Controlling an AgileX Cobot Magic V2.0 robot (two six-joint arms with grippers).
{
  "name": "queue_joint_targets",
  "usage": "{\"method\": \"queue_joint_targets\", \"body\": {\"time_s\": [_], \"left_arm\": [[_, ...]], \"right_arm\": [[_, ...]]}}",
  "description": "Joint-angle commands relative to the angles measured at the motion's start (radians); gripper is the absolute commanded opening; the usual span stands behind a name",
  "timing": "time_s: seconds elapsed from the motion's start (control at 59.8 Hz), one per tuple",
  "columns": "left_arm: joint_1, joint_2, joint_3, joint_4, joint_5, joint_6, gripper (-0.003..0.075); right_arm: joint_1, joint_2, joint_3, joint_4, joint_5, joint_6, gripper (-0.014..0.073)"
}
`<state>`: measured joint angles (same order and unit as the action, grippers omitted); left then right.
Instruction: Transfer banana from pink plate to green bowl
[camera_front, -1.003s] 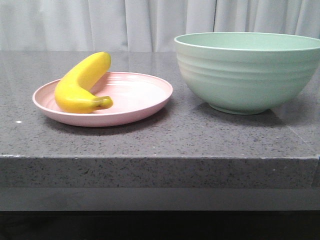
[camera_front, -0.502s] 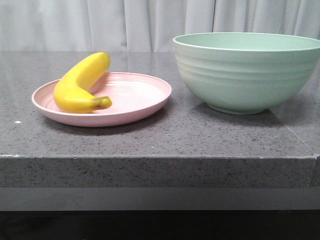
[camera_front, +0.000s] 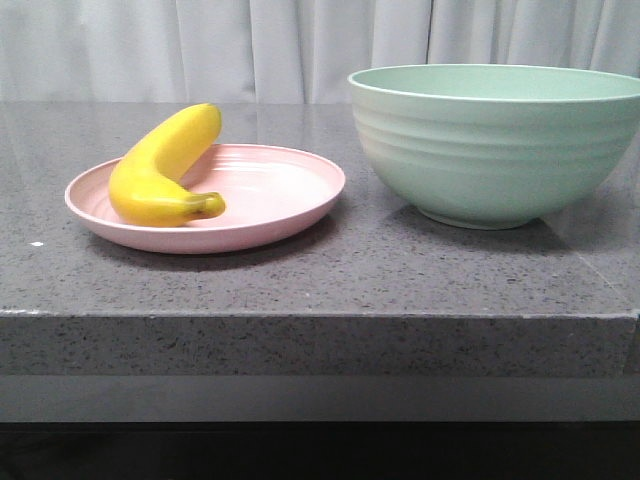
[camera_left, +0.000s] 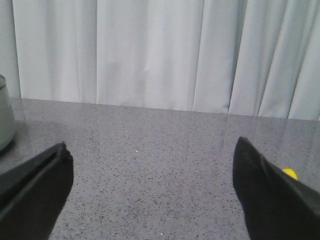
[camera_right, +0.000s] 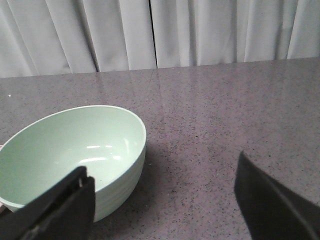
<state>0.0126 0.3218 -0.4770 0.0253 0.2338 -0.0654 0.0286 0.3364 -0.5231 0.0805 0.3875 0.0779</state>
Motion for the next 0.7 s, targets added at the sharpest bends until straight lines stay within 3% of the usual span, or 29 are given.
{"method": "queue_joint_targets", "body": {"time_s": [0.0, 0.251, 0.368, 0.686], "left_arm": [[-0.002, 0.016, -0.019, -0.007, -0.063, 0.000, 0.0640], [-0.051, 0.126, -0.098, -0.085, 0.084, 0.065, 0.0620], [-0.144, 0.258, -0.167, -0.175, 0.098, 0.197, 0.0620], [-0.426, 0.712, -0.434, -0.186, 0.223, 0.149, 0.0620]], "right_arm": [[-0.006, 0.016, -0.036, -0.009, -0.073, 0.000, 0.0650], [-0.006, 0.016, -0.036, -0.009, -0.074, 0.000, 0.0650], [-0.006, 0.016, -0.036, -0.009, -0.074, 0.000, 0.0650], [-0.006, 0.016, -0.036, -0.009, -0.074, 0.000, 0.0650]]}}
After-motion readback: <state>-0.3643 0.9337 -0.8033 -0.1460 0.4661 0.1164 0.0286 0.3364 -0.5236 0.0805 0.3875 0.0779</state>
